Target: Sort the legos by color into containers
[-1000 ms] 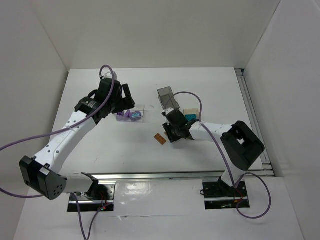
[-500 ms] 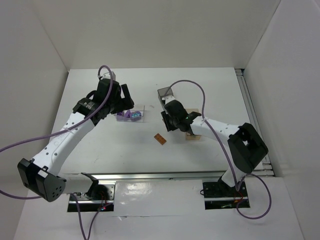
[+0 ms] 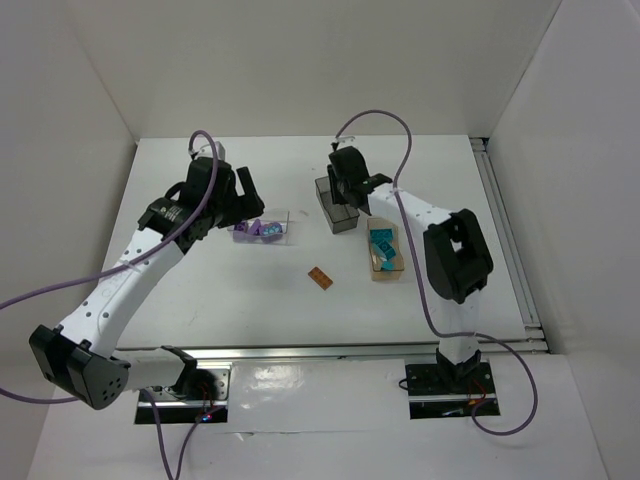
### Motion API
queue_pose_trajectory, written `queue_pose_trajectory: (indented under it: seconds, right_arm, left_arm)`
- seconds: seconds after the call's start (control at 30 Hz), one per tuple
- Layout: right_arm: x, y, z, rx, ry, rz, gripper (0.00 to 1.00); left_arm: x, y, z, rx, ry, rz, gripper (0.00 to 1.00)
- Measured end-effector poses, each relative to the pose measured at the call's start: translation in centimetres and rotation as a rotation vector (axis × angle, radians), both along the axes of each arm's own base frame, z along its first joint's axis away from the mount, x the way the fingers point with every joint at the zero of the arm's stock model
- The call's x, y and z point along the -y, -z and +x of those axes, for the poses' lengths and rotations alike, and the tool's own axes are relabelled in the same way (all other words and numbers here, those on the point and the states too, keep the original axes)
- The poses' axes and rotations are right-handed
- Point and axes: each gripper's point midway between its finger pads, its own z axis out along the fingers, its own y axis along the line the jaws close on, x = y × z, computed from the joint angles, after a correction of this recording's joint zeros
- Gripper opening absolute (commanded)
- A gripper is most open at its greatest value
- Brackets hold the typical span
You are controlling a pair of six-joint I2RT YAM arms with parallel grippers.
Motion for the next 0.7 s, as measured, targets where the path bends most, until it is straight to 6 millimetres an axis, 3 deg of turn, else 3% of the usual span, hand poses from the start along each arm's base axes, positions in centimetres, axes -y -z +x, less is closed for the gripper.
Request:
queue_pose_trajectory:
  seconds: [0.03, 0.07, 0.2, 0.3, 0.4, 0.47, 0.5, 0.57, 0.63, 0.7]
  right_arm:
    - [0.1, 0.5, 0.6, -0.008, 0.007, -0.005, 0.59]
    - [0.2, 1.1, 1.3, -0.014, 0.014, -0.012, 0.66]
    - [0.8, 2.6, 1.3, -0.058, 0.029, -0.040, 0.68]
    - [1.1, 1.9, 0.0, -0.051, 0.033, -0.030, 0.64]
    - [1.2, 0.5, -3.6, -0.049, 0.004, -0.015, 0.62]
    - [0.2, -1.0, -6.8, -0.035, -0.058, 0.018, 0.67]
    - [-0.6, -1.6, -8.9, -0.030, -0.105, 0.036, 0.78]
    - [-2.4, -2.2, -11.4, -0.022, -0.185, 0.064, 0.89]
    - [-4.0, -0.9, -14.4, -0.050, -0.272, 0.066, 0.94]
    - [-4.9, 1.6, -16.6, -0.111, -0.334, 0.037, 0.95]
  left_arm:
    - [0.0, 0.0, 0.0, -0.001, -0.001, 0.000, 0.96]
    - [-0.1, 0.0, 0.0, -0.002, -0.001, 0.000, 0.96]
    - [-0.1, 0.1, -0.1, -0.008, 0.000, 0.001, 0.96]
    - [-0.1, 0.2, -0.2, -0.011, -0.001, 0.003, 0.96]
    - [-0.2, 0.2, -0.2, -0.013, -0.002, 0.006, 0.96]
    - [-0.3, 0.2, -0.3, -0.013, -0.004, 0.007, 0.96]
    - [-0.3, 0.1, -0.3, -0.011, -0.006, 0.007, 0.96]
    - [-0.4, 0.0, -0.4, -0.009, -0.008, 0.006, 0.96]
    - [-0.5, -0.1, -0.5, -0.006, -0.010, 0.004, 0.96]
    - [-0.7, -0.3, -0.6, -0.003, -0.013, 0.000, 0.96]
